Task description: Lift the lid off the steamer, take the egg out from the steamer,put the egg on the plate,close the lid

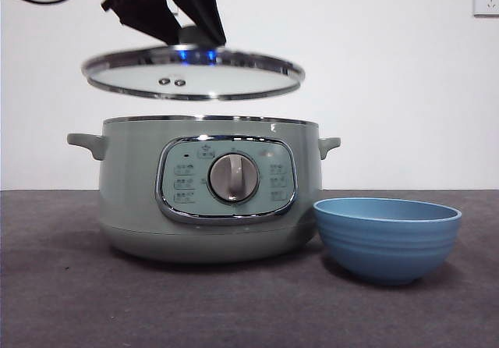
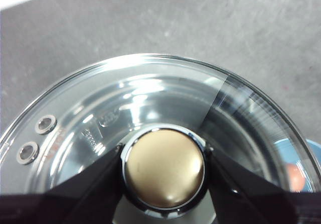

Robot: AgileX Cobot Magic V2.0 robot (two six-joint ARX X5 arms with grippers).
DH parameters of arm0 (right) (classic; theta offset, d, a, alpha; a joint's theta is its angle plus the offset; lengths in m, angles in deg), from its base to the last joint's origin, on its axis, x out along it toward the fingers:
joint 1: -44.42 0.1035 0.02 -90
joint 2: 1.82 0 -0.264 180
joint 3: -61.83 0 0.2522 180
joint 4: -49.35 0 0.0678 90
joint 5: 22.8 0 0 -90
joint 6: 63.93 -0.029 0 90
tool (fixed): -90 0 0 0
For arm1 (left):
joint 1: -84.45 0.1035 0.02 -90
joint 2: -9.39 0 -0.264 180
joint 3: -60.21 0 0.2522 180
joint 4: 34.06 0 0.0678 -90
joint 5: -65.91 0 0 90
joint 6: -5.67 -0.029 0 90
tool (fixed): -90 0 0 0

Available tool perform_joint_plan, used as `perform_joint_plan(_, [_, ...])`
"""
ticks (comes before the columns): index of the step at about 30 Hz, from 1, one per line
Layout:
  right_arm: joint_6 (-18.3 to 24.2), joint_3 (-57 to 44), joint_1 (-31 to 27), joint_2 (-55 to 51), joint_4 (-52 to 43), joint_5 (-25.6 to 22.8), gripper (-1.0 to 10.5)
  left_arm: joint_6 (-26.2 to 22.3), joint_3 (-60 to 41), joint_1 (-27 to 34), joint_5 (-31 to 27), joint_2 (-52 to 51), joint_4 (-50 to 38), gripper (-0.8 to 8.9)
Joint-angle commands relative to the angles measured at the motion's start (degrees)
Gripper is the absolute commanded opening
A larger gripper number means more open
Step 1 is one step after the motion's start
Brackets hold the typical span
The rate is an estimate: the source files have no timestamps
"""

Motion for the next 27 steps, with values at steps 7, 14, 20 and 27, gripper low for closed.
perform_joint_plan(7, [-0.7,0.2,0.1,0.0,-0.1,-0.2,4.4,-0.6,0.9,-0.3,0.0,2.4,-3.7,-0.09])
perform_joint_plan(14, [-0.7,0.2,0.1,0.0,-0.1,-0.2,4.4,-0.4,0.9,-0.7,0.0,4.3,-4.2,-0.08])
perform_joint_plan(20, [-0.7,0.2,0.1,0.0,-0.1,-0.2,4.4,-0.3,0.9,-0.7,0.0,4.4,-4.2,-0.09])
perform_joint_plan(27, [-0.7,0.2,0.1,0.0,-0.1,-0.2,4.4,1.0,0.9,-1.0,0.1,5.1,-4.4,-0.09])
